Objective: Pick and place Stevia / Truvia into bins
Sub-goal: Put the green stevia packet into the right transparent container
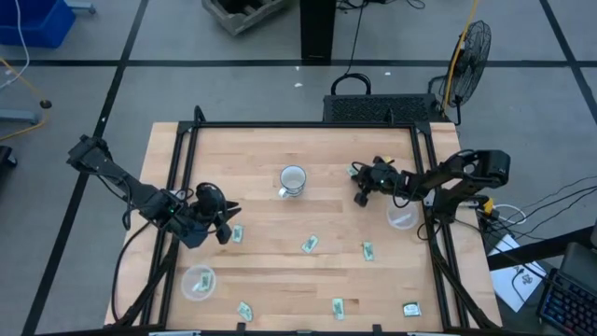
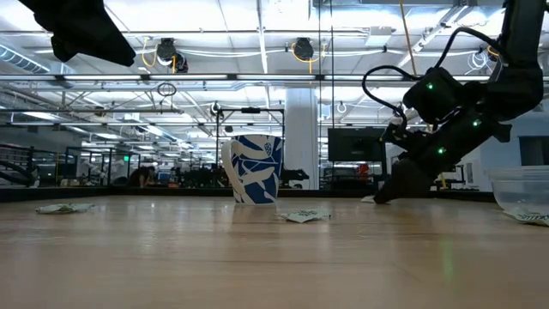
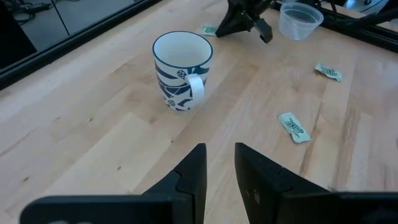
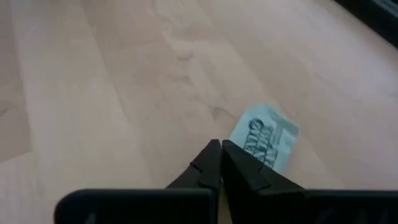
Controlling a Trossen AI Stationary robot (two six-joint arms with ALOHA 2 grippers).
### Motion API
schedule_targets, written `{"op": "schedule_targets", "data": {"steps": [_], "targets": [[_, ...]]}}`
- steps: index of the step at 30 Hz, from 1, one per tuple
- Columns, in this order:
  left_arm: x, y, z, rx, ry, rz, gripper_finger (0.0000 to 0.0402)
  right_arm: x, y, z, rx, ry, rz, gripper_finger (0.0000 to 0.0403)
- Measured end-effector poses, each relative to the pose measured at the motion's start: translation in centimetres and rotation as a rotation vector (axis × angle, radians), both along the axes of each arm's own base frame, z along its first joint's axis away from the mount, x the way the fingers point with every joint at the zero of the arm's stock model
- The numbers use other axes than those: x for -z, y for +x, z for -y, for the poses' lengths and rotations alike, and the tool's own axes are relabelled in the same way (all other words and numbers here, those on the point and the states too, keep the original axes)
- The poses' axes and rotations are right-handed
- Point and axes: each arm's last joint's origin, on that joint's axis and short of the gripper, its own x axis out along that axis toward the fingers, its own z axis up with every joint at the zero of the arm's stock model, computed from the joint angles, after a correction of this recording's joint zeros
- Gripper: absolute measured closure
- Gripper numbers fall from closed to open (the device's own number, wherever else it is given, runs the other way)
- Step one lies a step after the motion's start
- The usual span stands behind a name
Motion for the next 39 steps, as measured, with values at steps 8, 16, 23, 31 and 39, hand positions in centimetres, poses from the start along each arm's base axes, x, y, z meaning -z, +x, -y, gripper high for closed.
{"op": "schedule_targets", "data": {"steps": [8,16,23,31,39], "targets": [[0.0,0.0,0.0,-0.003,-0.003,0.001,0.0314,-3.2,0.9,-1.8,-0.098,-0.055,0.189,0.0402],[0.0,0.0,0.0,-0.001,0.000,0.000,0.0314,-7.4,0.0,-3.9,-0.087,-0.097,0.259,0.0402],[0.0,0.0,0.0,0.000,0.002,-0.001,0.0314,-12.7,-1.0,-7.6,-0.176,0.111,0.209,0.0403],[0.0,0.0,0.0,0.000,0.003,-0.003,0.0314,-14.1,-4.7,-10.9,-0.066,0.418,-0.054,0.0403],[0.0,0.0,0.0,0.000,0.004,-0.004,0.0314,-12.3,-8.1,-11.2,0.222,0.492,-0.314,0.0403]]}}
